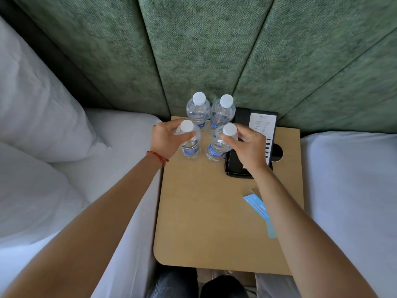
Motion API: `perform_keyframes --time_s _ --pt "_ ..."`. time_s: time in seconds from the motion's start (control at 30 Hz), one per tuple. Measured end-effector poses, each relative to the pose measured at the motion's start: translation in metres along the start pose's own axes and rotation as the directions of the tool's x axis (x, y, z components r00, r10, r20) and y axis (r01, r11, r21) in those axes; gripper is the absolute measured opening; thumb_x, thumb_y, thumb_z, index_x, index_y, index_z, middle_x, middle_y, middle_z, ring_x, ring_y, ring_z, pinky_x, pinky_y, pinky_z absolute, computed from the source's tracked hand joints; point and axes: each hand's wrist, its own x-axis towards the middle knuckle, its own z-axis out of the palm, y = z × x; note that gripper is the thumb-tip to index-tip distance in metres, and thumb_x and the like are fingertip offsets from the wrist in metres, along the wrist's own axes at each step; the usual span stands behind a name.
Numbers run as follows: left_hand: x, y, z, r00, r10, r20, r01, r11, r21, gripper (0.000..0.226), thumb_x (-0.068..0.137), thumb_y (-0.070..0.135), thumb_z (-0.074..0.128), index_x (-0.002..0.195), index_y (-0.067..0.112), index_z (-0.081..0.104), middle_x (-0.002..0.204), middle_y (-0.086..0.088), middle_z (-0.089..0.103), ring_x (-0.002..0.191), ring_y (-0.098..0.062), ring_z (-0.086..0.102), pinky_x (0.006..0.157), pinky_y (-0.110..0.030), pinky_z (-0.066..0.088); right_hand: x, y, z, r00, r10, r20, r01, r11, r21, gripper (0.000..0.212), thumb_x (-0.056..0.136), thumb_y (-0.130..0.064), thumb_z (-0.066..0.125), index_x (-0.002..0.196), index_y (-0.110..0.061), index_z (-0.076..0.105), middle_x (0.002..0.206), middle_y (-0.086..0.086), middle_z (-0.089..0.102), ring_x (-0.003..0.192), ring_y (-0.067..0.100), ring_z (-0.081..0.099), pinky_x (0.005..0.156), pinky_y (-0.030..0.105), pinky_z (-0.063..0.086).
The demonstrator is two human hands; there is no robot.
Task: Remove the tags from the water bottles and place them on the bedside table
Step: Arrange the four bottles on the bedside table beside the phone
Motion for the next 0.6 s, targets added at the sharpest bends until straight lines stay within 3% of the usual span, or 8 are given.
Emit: perform_keyframes --time_s 0.13,0.4,0.6 --pt "0.008 0.001 0.004 0.999 0.032 0.013 -0.032 0.999 -0.014 0.036 0.069 0.01 0.078 0.103 0.003 0.069 0.101 -0.007 0.069 0.09 -0.012 0.061 0.085 -0.026 0.05 0.007 0.0 0.004 1.0 -0.001 0.02 0.001 1.0 0.007 0.031 0.073 -0.014 0.076 0.103 -0.011 0.07 0.1 -0.002 0.07 0.096 0.01 0.065 0.084 0.022 0.05" --pt "0.015 -0.002 0.007 0.999 0.025 0.045 -0.024 1.0 -0.02 0.038 0.069 0.012 0.079 0.104 0.004 0.068 0.101 -0.005 0.069 0.096 -0.022 0.065 0.088 -0.031 0.05 0.014 -0.002 0.011 0.999 0.025 0.046 -0.024 1.0 -0.01 0.036 0.072 -0.015 0.077 0.107 -0.009 0.069 0.108 0.003 0.07 0.105 0.015 0.063 0.092 0.028 0.05" --pt "0.007 -0.007 0.005 0.995 0.034 0.096 -0.029 0.998 -0.05 0.042 0.069 0.006 0.078 0.108 0.002 0.066 0.111 -0.013 0.067 0.104 -0.023 0.063 0.096 -0.039 0.048 0.006 -0.001 0.007 0.999 0.009 0.036 -0.007 0.999 -0.052 0.042 0.072 -0.012 0.077 0.112 -0.005 0.066 0.115 0.009 0.067 0.11 0.017 0.061 0.097 0.033 0.048"
